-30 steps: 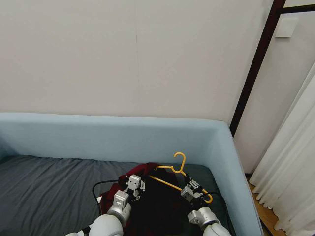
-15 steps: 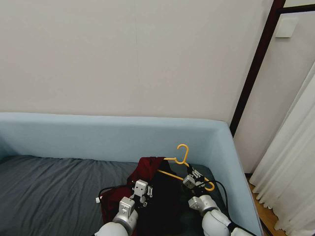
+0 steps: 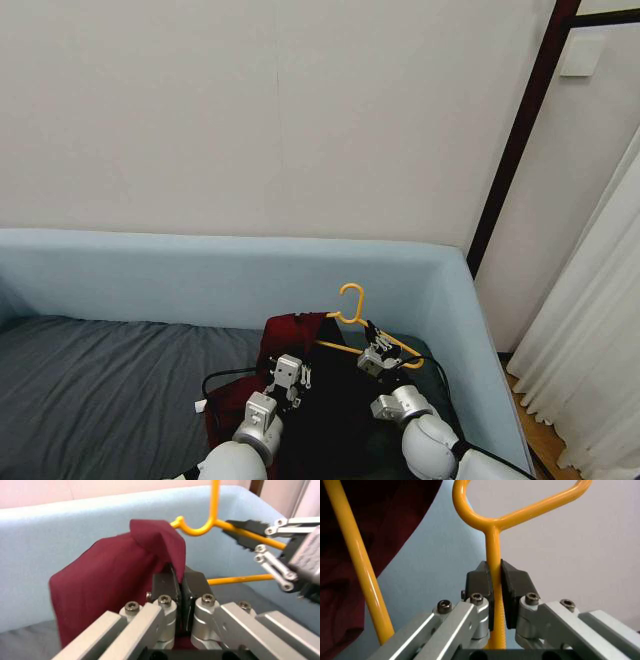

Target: Pick up the clothes from the sofa and hang them on the clothes hanger.

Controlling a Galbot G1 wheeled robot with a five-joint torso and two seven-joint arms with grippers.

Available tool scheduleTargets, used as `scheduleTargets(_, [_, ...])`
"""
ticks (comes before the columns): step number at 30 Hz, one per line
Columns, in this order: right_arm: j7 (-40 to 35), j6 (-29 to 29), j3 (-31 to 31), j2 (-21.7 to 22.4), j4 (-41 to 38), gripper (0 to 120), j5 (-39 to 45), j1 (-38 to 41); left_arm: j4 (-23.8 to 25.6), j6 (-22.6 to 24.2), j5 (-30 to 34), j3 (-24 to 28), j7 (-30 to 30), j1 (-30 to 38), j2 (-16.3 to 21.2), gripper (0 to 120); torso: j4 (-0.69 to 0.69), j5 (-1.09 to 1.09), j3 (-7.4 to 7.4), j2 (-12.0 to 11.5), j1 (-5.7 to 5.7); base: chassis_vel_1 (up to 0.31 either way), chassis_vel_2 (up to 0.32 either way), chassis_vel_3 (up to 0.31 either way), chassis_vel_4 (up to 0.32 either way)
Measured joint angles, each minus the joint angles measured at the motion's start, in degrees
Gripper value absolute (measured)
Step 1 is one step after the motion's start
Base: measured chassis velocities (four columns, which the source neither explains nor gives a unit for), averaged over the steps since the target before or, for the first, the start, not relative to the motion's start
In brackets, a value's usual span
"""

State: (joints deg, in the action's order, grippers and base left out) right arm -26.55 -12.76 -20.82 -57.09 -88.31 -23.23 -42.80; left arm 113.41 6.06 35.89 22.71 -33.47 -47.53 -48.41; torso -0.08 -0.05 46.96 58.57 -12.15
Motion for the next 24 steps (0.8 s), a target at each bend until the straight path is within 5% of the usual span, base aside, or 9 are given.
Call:
scheduleTargets(12, [-0.1, -2.2, -1.5, -2.3, 2.7, 4, 3.0, 2.7, 1.5, -0.1, -2.6, 0.7, 1.8, -1.5, 0.7, 0, 0.00, 0.00, 0.00, 0.0, 0.00, 0.000, 0.000, 0.000, 0.000])
scheduleTargets(24, [-0.7, 0.8, 0.3, -1.5, -3.6, 4, 2.7, 2.1, 0.3, 0.1, -3.6, -1.5, 0.8, -5.0, 0.1, 8, 0.00, -0.01, -0.01, 0.0, 0.00, 0.000, 0.000, 0.000, 0.000])
